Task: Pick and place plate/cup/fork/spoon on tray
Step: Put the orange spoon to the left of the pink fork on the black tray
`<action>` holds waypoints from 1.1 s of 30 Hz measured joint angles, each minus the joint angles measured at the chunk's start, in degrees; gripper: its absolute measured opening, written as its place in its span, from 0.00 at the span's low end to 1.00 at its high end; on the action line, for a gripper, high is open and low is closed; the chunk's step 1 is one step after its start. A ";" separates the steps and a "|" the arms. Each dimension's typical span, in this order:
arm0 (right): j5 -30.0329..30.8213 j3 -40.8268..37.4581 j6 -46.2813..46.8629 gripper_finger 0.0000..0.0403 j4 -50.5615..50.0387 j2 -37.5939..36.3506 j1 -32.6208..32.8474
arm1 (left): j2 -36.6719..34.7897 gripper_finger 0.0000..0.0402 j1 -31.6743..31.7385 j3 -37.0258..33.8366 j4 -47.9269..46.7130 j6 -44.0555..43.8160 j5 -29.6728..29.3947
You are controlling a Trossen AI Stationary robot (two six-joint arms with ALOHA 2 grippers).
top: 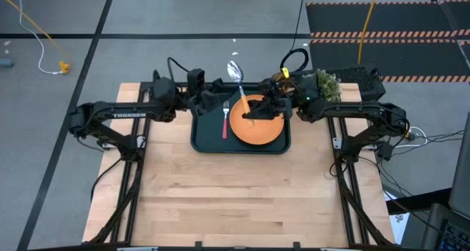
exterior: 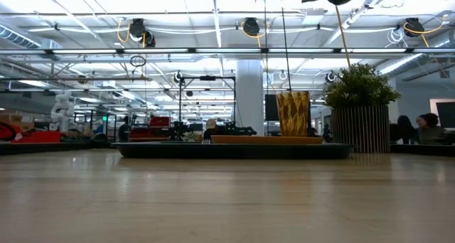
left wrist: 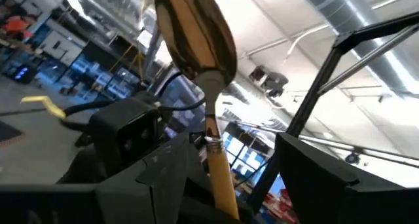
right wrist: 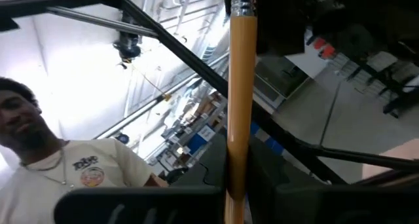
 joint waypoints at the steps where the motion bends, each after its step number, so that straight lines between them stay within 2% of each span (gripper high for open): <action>1: 0.01 0.00 0.47 0.03 0.48 0.00 0.14 | 0.79 0.57 0.00 0.77 0.77 0.02 0.28; 10: -0.37 -0.27 1.87 0.03 3.11 0.10 1.13 | 9.50 0.49 -0.24 11.86 2.33 0.58 9.14; 17: -1.63 -0.48 4.48 0.03 7.77 0.04 1.15 | 10.94 0.39 0.84 14.69 3.68 -0.45 14.46; 33: -5.97 -0.52 4.51 0.03 8.85 0.04 1.10 | 10.92 0.21 0.61 14.69 4.03 1.18 15.07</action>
